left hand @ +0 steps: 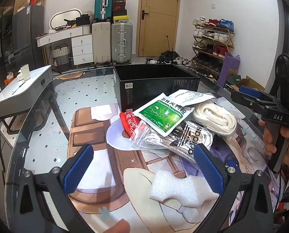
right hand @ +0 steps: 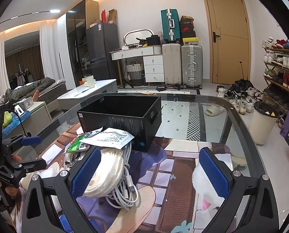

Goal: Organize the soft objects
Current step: 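Move the left tool toward the white foam while the right tool approaches the bagged white rope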

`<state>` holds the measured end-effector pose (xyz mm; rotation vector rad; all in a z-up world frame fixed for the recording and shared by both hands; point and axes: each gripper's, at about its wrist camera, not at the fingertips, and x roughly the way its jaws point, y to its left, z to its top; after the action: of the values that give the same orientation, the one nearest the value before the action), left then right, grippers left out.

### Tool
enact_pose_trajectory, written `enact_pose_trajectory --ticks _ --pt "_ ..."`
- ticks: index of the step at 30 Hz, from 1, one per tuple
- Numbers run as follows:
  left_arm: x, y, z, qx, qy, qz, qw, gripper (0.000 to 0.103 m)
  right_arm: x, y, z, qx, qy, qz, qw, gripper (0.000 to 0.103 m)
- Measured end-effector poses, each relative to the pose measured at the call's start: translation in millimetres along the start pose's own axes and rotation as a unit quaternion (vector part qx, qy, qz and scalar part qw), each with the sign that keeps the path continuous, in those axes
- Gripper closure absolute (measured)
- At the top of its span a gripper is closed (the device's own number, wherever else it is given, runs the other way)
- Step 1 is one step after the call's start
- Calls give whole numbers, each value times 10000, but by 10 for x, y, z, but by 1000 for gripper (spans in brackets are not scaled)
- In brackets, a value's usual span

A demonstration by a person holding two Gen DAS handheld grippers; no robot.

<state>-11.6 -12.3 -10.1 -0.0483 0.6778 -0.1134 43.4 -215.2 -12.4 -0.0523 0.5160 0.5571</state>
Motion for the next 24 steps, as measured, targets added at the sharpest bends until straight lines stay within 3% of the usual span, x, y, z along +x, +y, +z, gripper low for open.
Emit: enact_pose_trajectory --ticks 24 --pt "31 -371 -172 395 548 -158 9976 0 182 288 2 -309 372 324 9983 1"
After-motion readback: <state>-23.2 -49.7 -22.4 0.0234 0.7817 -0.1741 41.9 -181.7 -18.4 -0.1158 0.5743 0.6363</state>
